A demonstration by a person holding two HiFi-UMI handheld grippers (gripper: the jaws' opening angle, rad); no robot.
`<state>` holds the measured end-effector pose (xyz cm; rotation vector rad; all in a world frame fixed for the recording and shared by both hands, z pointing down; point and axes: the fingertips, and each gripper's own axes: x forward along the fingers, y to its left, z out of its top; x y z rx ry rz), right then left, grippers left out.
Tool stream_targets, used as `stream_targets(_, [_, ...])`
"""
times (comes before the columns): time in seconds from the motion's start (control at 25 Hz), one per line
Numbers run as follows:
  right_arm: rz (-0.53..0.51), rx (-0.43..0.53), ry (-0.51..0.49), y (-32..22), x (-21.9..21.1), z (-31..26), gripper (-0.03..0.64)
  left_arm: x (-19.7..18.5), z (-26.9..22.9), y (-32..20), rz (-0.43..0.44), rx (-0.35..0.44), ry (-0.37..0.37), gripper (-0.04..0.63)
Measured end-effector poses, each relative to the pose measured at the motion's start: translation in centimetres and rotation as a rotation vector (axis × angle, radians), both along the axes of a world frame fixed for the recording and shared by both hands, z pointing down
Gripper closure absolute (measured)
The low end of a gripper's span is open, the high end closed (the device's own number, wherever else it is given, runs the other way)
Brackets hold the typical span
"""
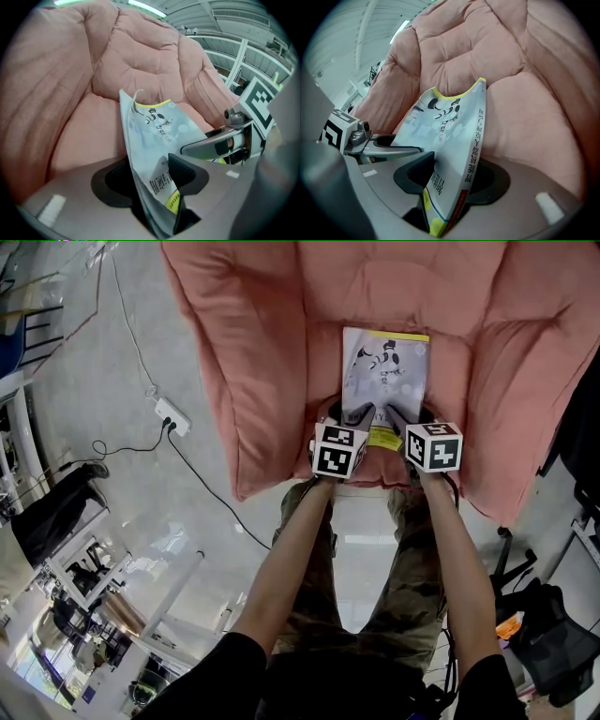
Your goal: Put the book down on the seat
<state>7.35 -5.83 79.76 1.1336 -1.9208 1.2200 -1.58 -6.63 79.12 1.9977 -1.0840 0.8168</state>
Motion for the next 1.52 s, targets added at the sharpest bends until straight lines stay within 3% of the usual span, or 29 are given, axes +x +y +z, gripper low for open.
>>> stream_targets(0.6, [0.029,0.008,0.080,1.8,2.6,-1.3,0.414,-1.3,-1.6,1.7,-0.023,0.017,-0.021,0.385])
stream_targets(0.88, [0.006,0.011,0.098,2.4,3.0,-1.4,0.425,-1.6,-2.3,2.0,-0.022,0.019,-0.054,0.385])
stream_targets(1.04, [-0.008,0.015,0.109,2.9,3.1,-2.0,0.449,-1.8,-2.9,2.7,-0.018,0.020,-0.035,0.388])
stream_targets(1.36, [-0.030,0.000,0.145,5.3,4.1,-3.4,0.503,-2.5,-5.3,4.6,-0.033,0.017,-0.069,0.438])
stream_targets(1.52, [-0.040,0.008,0.127,5.9,4.1,-4.1,0.526,-3.0,-6.1,5.1,-0.064,0.039,-0.068,0.506])
